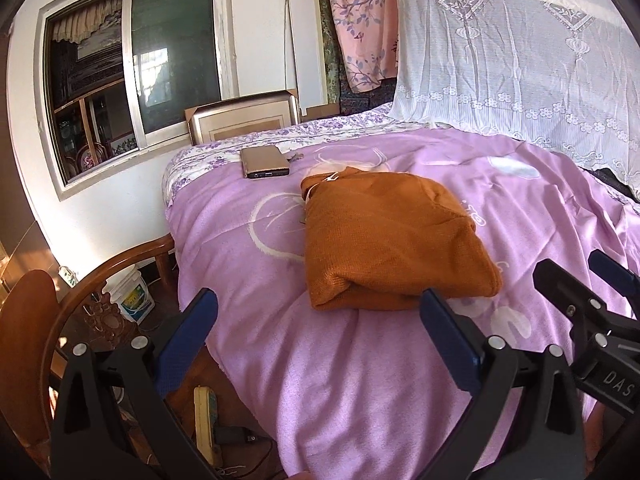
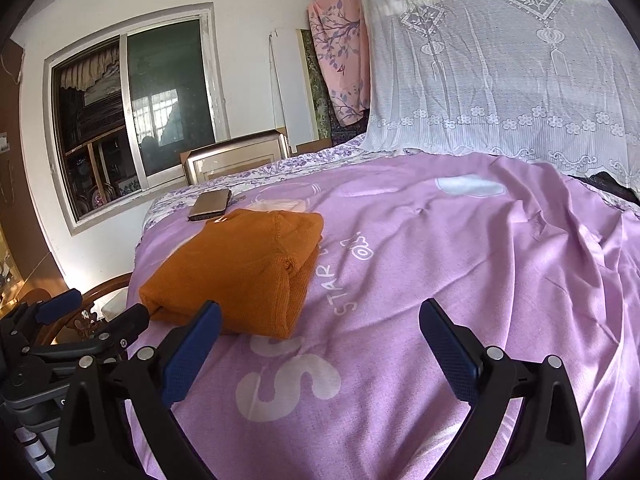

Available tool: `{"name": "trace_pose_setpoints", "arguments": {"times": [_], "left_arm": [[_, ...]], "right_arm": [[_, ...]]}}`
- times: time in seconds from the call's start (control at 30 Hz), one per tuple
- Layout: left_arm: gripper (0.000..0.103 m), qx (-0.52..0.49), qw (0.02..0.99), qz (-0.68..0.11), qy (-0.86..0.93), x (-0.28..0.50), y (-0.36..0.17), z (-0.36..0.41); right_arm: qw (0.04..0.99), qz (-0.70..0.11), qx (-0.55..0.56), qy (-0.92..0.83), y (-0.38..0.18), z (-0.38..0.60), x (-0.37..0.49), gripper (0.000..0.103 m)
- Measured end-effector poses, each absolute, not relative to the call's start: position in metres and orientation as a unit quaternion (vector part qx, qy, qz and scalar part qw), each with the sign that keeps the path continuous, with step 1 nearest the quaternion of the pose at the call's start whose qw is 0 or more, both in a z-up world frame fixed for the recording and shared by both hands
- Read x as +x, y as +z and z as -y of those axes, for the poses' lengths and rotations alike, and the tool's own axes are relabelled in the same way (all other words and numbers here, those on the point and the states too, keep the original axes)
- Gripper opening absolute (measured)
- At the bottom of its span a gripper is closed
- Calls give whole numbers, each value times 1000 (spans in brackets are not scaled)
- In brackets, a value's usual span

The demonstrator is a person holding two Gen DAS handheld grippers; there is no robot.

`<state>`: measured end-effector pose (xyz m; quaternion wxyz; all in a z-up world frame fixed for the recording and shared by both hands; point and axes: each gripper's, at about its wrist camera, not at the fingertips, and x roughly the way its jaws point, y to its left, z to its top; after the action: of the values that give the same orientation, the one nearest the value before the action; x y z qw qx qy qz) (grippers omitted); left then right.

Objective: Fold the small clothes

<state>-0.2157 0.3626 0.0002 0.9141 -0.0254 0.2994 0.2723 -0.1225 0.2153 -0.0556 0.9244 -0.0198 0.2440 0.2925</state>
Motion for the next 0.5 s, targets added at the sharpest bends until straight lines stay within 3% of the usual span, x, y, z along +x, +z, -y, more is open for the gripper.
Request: {"name": "trace_pose_setpoints", "arguments": {"times": [0.5], "left_arm": [[99, -30, 903, -318, 286, -215, -3, -361]], "right_arm": [[922, -256, -29, 288, -58, -220, -121, 100]]}}
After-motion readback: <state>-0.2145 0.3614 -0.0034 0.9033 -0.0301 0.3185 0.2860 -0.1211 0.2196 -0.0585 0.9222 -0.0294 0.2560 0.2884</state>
